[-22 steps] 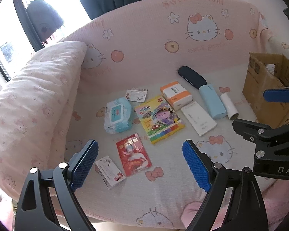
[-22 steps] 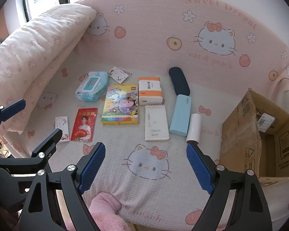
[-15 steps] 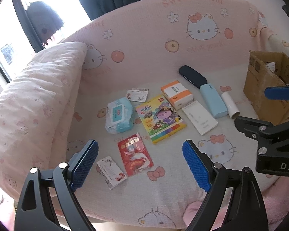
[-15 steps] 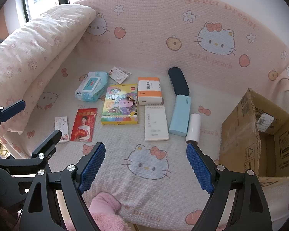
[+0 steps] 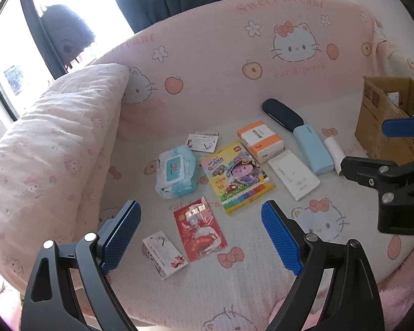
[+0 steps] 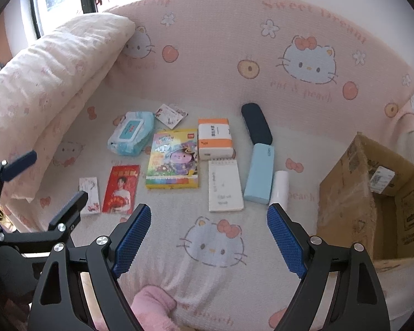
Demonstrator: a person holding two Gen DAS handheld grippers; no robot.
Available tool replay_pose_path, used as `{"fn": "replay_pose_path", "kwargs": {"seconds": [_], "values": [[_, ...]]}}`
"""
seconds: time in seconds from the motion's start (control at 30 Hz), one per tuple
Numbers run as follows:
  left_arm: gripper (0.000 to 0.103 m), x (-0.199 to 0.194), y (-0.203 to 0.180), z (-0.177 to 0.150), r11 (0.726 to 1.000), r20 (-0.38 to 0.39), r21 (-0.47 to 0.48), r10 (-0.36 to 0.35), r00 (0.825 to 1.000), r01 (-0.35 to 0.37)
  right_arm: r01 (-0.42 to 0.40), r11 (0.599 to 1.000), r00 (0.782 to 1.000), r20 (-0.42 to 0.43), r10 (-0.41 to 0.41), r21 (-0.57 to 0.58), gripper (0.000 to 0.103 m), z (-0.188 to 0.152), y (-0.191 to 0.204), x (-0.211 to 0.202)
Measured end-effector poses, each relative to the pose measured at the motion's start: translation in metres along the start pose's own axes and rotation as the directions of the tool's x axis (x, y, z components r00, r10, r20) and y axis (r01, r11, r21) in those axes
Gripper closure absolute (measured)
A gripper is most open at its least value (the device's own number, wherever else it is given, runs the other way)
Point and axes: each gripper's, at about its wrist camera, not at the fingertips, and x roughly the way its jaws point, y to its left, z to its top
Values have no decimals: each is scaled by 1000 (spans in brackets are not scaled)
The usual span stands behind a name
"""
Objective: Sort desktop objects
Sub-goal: 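Move the right tool toward the yellow COLORUN oil pastel box, then lower the right gripper over the pastel box and close on its edge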
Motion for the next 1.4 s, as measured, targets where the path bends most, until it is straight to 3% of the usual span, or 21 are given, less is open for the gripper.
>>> {"fn": "replay_pose_path", "kwargs": {"seconds": [0.17, 0.47, 0.63, 0.93, 1.1, 1.33, 1.4], "values": [[12, 26, 7, 0, 1000, -16, -21, 17, 1000, -17, -19, 999, 998, -55, 21, 29, 18, 8, -1, 26], [12, 90, 24, -4, 991, -92, -119, -67, 993, 56, -34, 999, 994, -101, 37, 24, 18, 18, 6, 73], [12, 128, 33, -11, 968, -135, -222, -151, 979, 118, -45, 999, 990, -134, 48, 27, 18, 25, 11, 106], [12, 184, 33, -23, 946, -239, -296, -204, 949, 129, -73, 995, 973, -215, 84, 62, 18, 27, 12, 171], [13, 209, 37, -25, 926, -236, -347, -242, 941, 151, -81, 991, 968, -227, 104, 108, 18, 31, 9, 200], [33, 245, 39, -28, 884, -251, -426, -321, 913, 194, -95, 972, 976, -171, 133, 214, 18, 36, 1, 228], [43, 253, 38, -33, 867, -258, -454, -350, 900, 207, -108, 967, 978, -152, 146, 230, 24, 35, 1, 233]]}}
